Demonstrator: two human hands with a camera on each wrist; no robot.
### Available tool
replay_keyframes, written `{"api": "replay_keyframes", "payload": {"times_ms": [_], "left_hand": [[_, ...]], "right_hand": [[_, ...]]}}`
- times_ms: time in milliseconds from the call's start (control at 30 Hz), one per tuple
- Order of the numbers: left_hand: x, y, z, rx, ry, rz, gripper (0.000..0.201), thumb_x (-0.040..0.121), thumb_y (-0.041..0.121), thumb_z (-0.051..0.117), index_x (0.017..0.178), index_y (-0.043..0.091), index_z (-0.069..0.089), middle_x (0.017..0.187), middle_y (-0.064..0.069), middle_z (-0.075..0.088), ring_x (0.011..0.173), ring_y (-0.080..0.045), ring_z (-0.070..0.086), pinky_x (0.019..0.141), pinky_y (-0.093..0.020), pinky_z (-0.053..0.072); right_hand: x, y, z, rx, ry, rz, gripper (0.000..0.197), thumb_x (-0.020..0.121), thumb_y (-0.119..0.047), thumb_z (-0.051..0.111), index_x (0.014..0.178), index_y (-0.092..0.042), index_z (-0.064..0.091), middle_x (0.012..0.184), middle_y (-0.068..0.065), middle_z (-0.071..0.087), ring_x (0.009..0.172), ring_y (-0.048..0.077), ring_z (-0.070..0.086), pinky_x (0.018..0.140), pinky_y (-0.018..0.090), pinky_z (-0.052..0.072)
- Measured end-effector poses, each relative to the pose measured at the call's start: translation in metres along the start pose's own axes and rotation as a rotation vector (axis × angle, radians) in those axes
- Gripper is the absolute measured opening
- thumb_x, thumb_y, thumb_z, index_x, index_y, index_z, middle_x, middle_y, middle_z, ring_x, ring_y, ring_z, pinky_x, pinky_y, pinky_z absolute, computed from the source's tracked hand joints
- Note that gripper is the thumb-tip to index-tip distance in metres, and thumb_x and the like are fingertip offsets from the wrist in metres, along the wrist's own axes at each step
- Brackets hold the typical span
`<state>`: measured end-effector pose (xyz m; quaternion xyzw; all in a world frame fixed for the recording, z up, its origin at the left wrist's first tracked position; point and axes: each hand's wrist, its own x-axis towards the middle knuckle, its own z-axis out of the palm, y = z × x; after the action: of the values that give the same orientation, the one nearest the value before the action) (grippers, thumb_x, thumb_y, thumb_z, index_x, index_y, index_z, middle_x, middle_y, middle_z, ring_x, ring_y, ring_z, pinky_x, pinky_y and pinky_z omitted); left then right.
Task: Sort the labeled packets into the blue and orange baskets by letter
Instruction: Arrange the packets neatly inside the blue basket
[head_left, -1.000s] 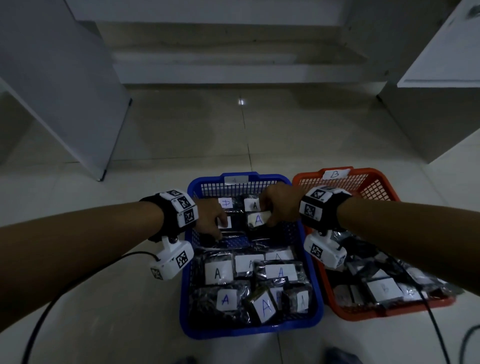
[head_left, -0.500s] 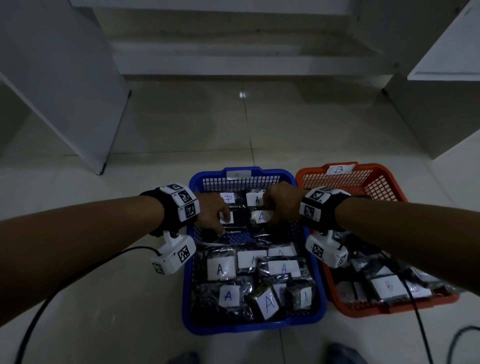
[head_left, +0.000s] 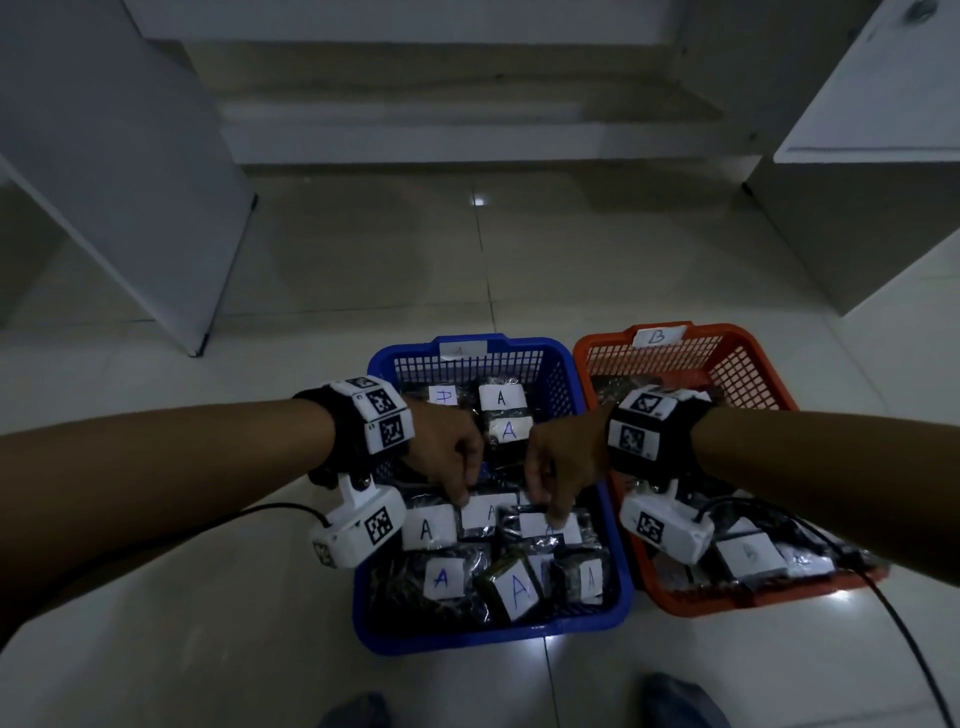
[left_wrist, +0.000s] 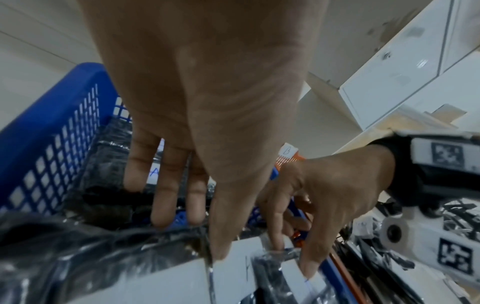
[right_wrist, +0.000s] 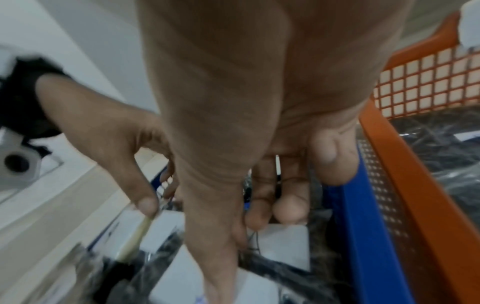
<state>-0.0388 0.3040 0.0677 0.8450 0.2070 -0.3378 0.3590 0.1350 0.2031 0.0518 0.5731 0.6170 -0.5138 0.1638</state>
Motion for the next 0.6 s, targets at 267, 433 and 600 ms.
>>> {"api": "replay_keyframes", "payload": {"times_ms": [267, 433, 600], "left_hand": [[-0.003, 0.000, 0.007, 0.044, 0.036, -0.002, 0.026, 0.083, 0.027, 0.078, 0.104, 0.012, 0.071, 0.078, 0.014, 0.062, 0.075, -0.002, 0.056, 0.086, -0.031, 0.054], [-0.003, -0.001, 0.007, 0.036, 0.035, 0.017, 0.023, 0.084, 0.026, 0.077, 0.102, 0.013, 0.072, 0.077, 0.016, 0.063, 0.076, -0.001, 0.057, 0.086, -0.030, 0.055], [-0.003, -0.001, 0.005, 0.029, 0.072, 0.019, 0.028, 0.086, 0.038, 0.073, 0.102, 0.016, 0.070, 0.094, 0.008, 0.069, 0.092, -0.010, 0.063, 0.091, -0.032, 0.054]], "right_hand": [[-0.023, 0.007, -0.030, 0.122, 0.005, 0.042, 0.018, 0.079, -0.023, 0.084, 0.090, -0.016, 0.072, 0.083, 0.007, 0.073, 0.069, 0.012, 0.062, 0.064, 0.026, 0.050], [-0.029, 0.020, -0.053, 0.278, 0.405, 0.174, 0.020, 0.087, -0.017, 0.075, 0.103, -0.007, 0.071, 0.084, 0.005, 0.075, 0.070, 0.015, 0.072, 0.058, 0.023, 0.058], [-0.006, 0.026, -0.059, 0.232, 0.565, 0.340, 0.021, 0.083, -0.023, 0.080, 0.081, -0.003, 0.077, 0.076, 0.007, 0.077, 0.077, 0.022, 0.075, 0.079, 0.036, 0.062]]}}
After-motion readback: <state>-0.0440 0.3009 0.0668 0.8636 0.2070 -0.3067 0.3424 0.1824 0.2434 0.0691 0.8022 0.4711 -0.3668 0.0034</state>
